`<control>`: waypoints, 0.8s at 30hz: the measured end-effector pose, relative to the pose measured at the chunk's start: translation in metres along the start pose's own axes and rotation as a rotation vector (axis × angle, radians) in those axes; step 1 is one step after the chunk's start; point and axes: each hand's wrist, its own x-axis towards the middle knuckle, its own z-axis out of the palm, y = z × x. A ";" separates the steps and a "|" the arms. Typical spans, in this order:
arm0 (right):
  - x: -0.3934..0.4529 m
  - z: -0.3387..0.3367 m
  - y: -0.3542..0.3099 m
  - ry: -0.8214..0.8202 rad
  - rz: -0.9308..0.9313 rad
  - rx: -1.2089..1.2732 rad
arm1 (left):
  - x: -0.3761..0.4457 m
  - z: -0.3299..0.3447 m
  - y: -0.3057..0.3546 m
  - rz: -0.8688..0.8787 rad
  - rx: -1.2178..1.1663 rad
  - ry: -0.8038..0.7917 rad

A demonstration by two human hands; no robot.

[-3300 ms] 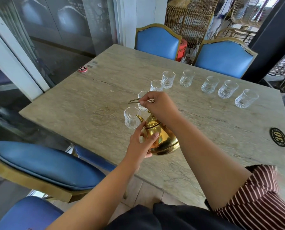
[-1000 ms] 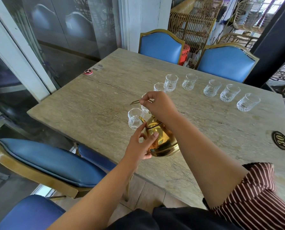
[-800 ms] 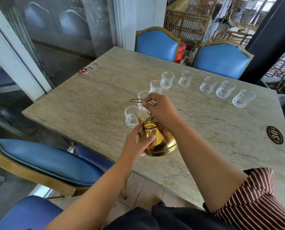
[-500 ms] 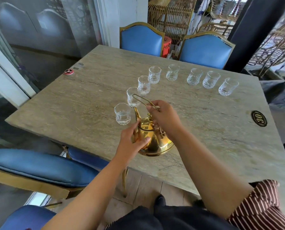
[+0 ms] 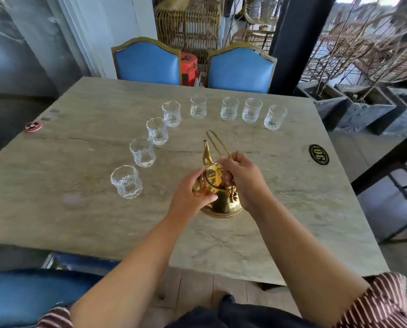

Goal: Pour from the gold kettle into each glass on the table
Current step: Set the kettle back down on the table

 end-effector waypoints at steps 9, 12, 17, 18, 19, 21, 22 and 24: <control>0.063 -0.053 0.005 0.067 0.021 0.117 | 0.069 0.056 0.031 -0.012 0.019 -0.025; 0.077 -0.062 0.010 0.079 0.021 0.109 | 0.085 0.066 0.030 -0.039 0.008 -0.038; 0.090 -0.065 0.024 0.082 0.015 0.096 | 0.098 0.073 0.027 -0.058 -0.021 -0.031; 0.092 -0.065 0.026 0.077 0.015 0.102 | 0.100 0.074 0.025 -0.058 -0.027 -0.026; 0.093 -0.065 0.026 0.068 0.014 0.108 | 0.099 0.075 0.025 -0.058 -0.037 -0.021; 0.095 -0.066 0.027 0.042 0.006 0.116 | 0.099 0.076 0.024 -0.065 -0.069 -0.014; 0.096 -0.067 0.026 0.033 0.006 0.115 | 0.099 0.077 0.022 -0.064 -0.074 -0.011; 0.097 -0.068 0.025 0.024 0.007 0.097 | 0.099 0.078 0.022 -0.058 -0.075 -0.009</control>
